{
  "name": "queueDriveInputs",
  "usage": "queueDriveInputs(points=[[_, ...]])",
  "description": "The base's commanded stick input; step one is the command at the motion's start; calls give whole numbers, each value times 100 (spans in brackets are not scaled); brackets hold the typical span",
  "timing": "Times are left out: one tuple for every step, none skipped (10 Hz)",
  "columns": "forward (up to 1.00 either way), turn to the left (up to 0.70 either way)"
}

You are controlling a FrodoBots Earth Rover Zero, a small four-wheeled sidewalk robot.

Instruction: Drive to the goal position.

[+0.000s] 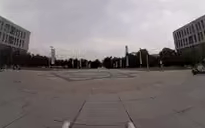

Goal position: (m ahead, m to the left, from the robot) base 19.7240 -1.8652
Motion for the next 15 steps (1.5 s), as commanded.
queueDriveInputs(points=[[60, 0], [60, 0], [60, 0], [60, 0], [60, 0], [60, 0], [60, 0], [60, 0], [60, 0], [60, 0], [60, 0], [60, 0], [60, 0], [60, 0], [60, 0]])
